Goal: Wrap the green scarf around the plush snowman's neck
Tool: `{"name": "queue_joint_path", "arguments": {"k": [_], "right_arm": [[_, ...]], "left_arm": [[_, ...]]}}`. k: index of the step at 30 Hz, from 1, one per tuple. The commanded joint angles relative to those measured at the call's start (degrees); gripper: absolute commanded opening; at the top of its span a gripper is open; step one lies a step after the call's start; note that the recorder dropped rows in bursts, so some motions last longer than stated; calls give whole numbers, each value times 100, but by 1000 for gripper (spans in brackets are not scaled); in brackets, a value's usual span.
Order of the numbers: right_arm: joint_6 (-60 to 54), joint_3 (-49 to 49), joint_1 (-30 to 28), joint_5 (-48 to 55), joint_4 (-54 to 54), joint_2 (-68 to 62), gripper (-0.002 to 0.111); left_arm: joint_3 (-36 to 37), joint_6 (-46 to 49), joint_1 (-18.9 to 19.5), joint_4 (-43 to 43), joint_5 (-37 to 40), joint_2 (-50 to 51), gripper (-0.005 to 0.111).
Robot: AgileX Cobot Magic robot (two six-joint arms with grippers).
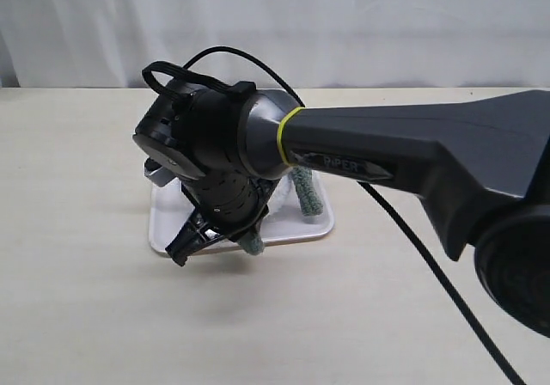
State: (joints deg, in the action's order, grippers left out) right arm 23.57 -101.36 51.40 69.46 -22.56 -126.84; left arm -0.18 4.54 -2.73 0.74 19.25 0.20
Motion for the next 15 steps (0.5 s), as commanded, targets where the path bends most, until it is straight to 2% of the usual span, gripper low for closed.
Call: {"name": "queue_joint_path", "arguments": {"k": [1,10,13,15], "right_arm": [[-65,182,-1,50,-64,33,4],[-140,343,-1,50,-278,52,7],[-150,343,-1,50,-380,52,18],[-150,343,-1,50,-385,67,30]], "left_arm": [[18,5,15,-1,-72,-20,10],[18,5,15,-1,-72,-20,10],[18,5,15,-1,-72,-20,10],[18,5,15,-1,-72,-20,10]]}}
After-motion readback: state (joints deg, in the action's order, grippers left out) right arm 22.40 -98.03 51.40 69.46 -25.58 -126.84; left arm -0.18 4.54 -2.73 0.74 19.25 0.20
